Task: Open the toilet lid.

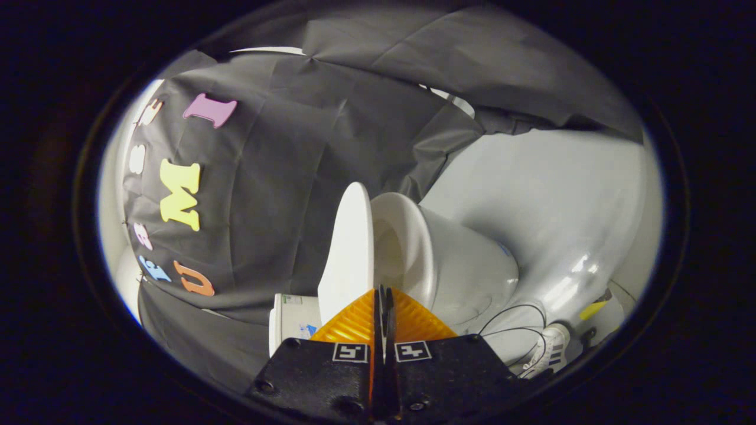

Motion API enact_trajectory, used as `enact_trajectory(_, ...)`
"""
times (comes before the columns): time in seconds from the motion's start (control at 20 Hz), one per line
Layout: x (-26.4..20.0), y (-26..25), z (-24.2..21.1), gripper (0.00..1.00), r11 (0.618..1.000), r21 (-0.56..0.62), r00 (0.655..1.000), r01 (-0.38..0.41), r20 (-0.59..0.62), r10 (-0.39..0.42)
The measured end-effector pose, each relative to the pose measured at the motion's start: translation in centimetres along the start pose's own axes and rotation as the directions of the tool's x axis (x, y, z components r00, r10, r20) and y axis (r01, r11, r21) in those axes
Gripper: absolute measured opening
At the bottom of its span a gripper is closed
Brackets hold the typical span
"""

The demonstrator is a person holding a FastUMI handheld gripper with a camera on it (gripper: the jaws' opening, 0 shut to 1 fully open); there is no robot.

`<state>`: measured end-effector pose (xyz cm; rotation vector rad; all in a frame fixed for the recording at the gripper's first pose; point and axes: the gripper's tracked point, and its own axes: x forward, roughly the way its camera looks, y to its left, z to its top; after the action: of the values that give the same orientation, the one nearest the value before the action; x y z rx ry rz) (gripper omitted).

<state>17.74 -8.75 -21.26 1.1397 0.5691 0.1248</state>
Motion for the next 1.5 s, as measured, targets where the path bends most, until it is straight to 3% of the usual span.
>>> enact_trajectory(0.25, -0.8, 2.0, -0.2, 0.04, 0.998, -0.064, 0.999, 0.018, 0.03, -0.016)
enact_trajectory(0.9, -3.2, 9.2, -1.2, 0.04, 0.985, -0.162, 0.995, -0.059, 0.071, 0.071)
enact_trajectory(1.5, -4.5, 15.0, -2.9, 0.06, 0.964, -0.263, 0.991, -0.048, 0.105, 0.078)
